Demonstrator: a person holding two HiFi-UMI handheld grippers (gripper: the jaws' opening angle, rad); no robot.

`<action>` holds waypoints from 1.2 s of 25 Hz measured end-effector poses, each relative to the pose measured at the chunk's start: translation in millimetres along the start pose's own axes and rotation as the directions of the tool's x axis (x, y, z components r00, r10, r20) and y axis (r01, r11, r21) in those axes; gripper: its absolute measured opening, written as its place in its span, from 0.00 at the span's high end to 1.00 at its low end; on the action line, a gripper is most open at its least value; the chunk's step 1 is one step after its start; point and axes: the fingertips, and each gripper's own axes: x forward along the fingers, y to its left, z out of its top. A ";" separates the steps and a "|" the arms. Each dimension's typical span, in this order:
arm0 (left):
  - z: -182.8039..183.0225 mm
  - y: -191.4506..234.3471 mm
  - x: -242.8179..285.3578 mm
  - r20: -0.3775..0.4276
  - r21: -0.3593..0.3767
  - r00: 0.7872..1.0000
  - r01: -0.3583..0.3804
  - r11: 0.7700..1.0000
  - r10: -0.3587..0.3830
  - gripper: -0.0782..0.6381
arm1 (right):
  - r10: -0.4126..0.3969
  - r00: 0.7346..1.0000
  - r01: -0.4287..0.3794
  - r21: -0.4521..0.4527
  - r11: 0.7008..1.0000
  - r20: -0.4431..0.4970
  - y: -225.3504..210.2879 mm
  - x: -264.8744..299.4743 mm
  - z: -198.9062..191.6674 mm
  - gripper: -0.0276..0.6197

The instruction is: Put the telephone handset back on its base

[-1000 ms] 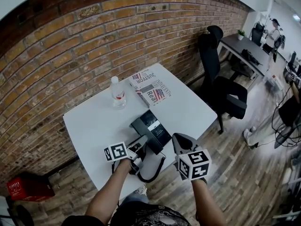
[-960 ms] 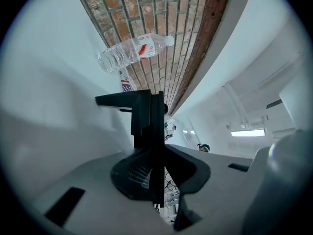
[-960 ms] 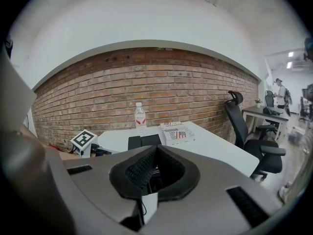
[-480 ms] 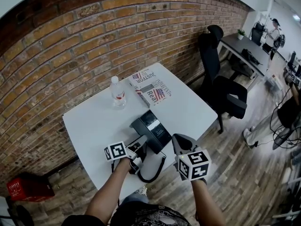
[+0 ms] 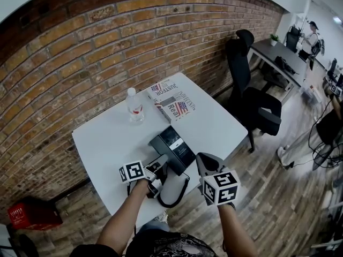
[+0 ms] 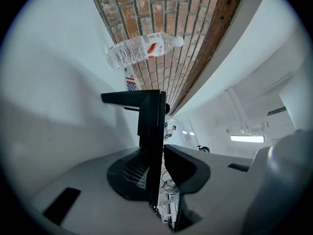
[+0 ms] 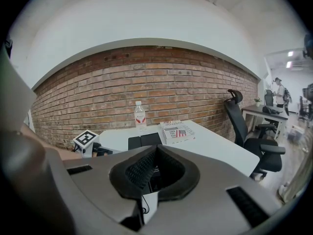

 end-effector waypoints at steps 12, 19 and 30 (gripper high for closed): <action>0.0 -0.2 -10.2 0.009 0.058 0.997 -0.075 0.995 0.075 0.69 | 0.014 1.000 -0.014 -0.003 1.000 0.005 5.8 -8.6 -1.9 0.95; -1.8 -8.5 -27.3 0.024 0.131 0.992 -0.128 0.983 0.126 0.69 | 0.026 1.000 -0.025 -0.006 1.000 0.017 11.7 -21.5 -4.5 0.95; 4.3 -51.0 -65.8 0.084 0.377 0.973 -0.230 0.897 0.215 0.69 | 0.050 0.998 -0.050 -0.015 0.999 0.048 25.3 -45.8 -2.4 0.95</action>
